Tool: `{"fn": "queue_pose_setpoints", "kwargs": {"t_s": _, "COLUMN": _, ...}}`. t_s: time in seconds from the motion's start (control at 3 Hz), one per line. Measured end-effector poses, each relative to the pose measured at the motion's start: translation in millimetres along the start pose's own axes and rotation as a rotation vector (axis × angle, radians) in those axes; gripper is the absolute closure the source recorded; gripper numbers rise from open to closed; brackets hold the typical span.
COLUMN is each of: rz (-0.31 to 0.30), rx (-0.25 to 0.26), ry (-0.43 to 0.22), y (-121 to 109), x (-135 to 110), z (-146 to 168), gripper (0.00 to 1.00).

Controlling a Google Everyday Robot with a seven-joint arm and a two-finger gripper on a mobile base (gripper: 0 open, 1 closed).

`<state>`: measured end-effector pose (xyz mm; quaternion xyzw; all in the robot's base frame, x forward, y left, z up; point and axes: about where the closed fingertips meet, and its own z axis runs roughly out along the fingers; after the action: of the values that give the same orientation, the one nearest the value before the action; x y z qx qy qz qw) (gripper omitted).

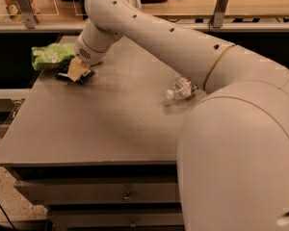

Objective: Move rxbar blueberry near green rice chip bag

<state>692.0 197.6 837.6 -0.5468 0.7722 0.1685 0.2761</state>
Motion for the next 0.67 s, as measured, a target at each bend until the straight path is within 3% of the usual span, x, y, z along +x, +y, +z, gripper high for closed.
{"fn": "queue_pose_setpoints", "kwargs": {"t_s": 0.33, "rz": 0.005, "rx": -0.005, "ry": 0.011, "y": -2.1, "x": 3.1, "z": 0.5, "gripper": 0.13}}
{"fn": "queue_pose_setpoints", "kwargs": {"t_s": 0.67, "rz": -0.001, "rx": -0.007, "ry": 0.023, "y": -3.1, "x": 4.6, "z": -2.2, "gripper": 0.0}}
